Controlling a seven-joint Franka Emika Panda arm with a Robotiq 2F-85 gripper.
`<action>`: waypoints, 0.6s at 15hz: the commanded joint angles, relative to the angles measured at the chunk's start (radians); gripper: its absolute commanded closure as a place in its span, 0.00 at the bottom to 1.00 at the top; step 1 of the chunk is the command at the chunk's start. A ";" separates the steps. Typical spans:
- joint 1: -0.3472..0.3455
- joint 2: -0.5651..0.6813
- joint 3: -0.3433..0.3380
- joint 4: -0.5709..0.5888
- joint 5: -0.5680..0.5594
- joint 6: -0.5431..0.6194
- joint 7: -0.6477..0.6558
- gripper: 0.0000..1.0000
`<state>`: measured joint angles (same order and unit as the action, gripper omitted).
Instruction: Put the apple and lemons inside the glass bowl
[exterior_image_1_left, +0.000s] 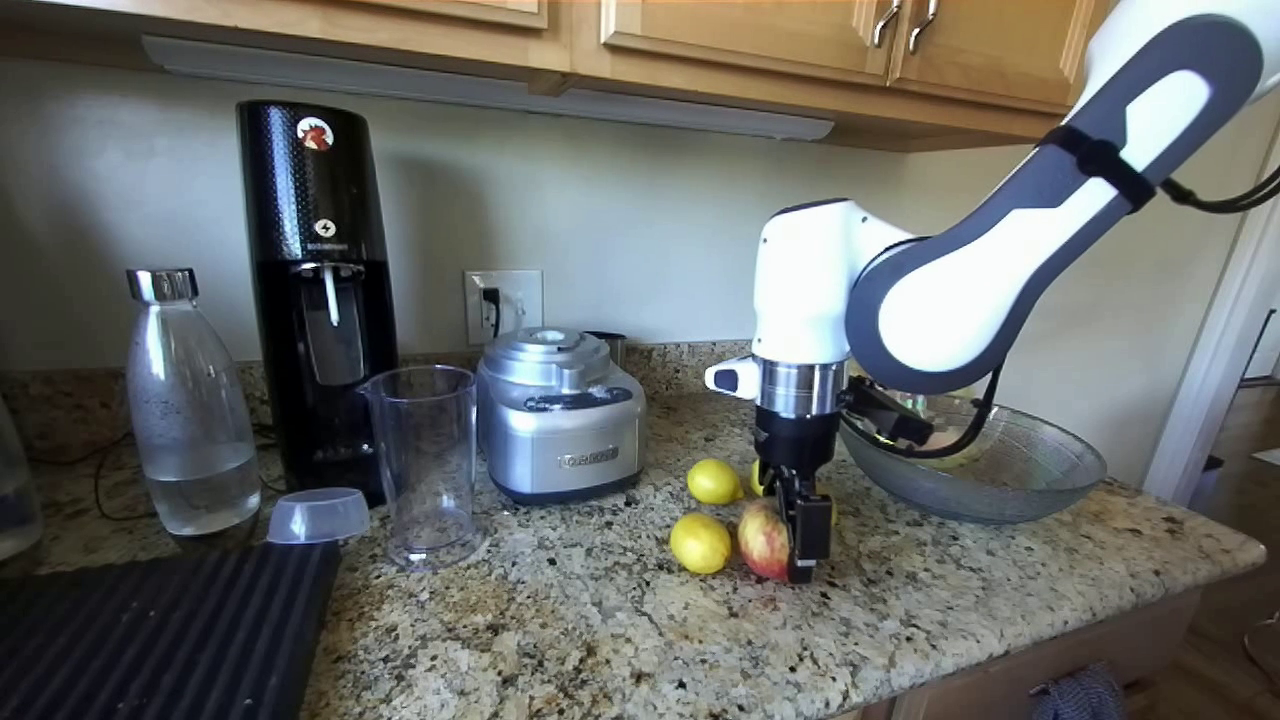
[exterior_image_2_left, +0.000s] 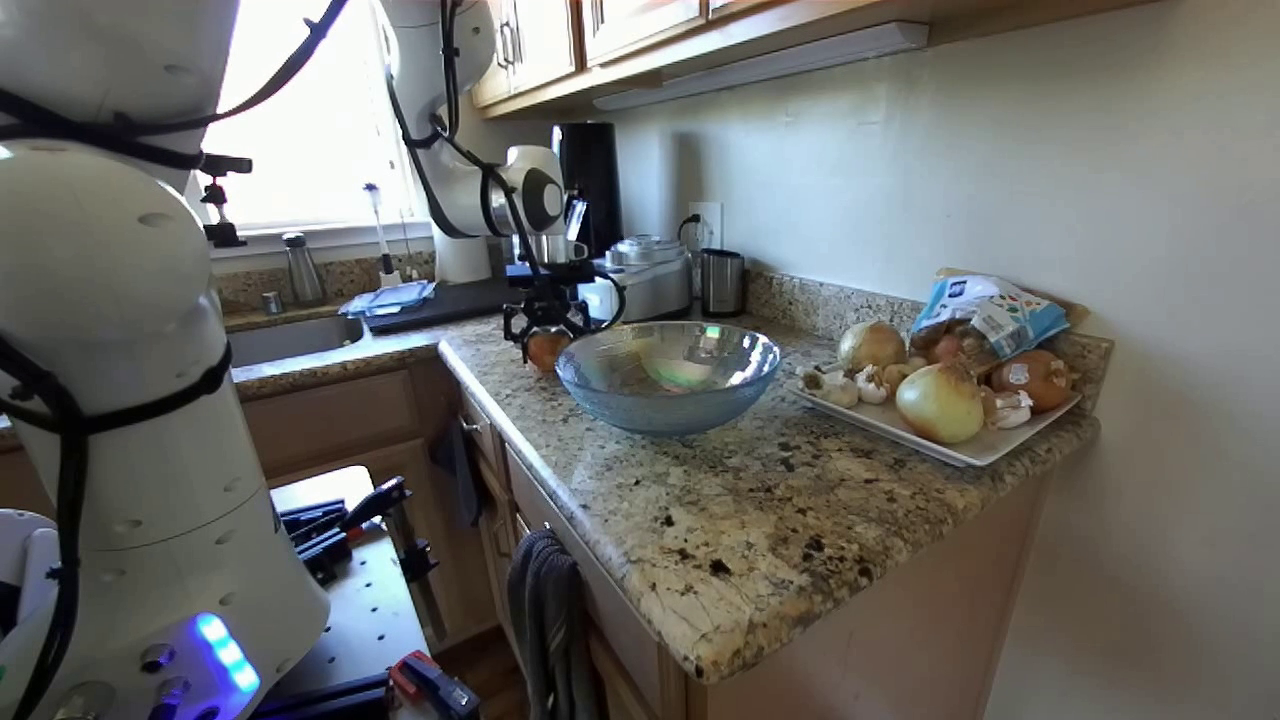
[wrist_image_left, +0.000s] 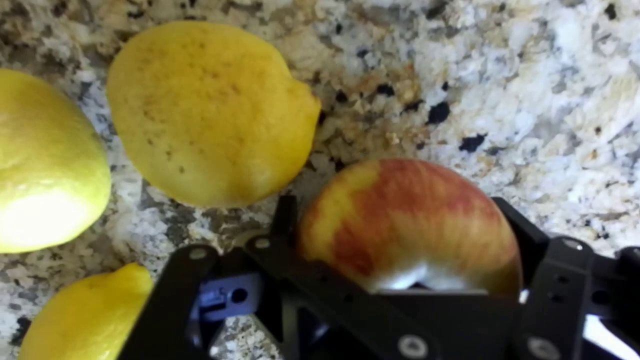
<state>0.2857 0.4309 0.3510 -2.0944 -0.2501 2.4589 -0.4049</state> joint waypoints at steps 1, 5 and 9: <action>0.009 -0.061 -0.008 -0.044 0.012 0.050 0.047 0.34; 0.017 -0.132 -0.012 -0.068 0.012 0.029 0.113 0.34; 0.028 -0.218 -0.025 -0.076 -0.001 -0.011 0.209 0.34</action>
<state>0.2874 0.3348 0.3519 -2.1076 -0.2485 2.4794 -0.2770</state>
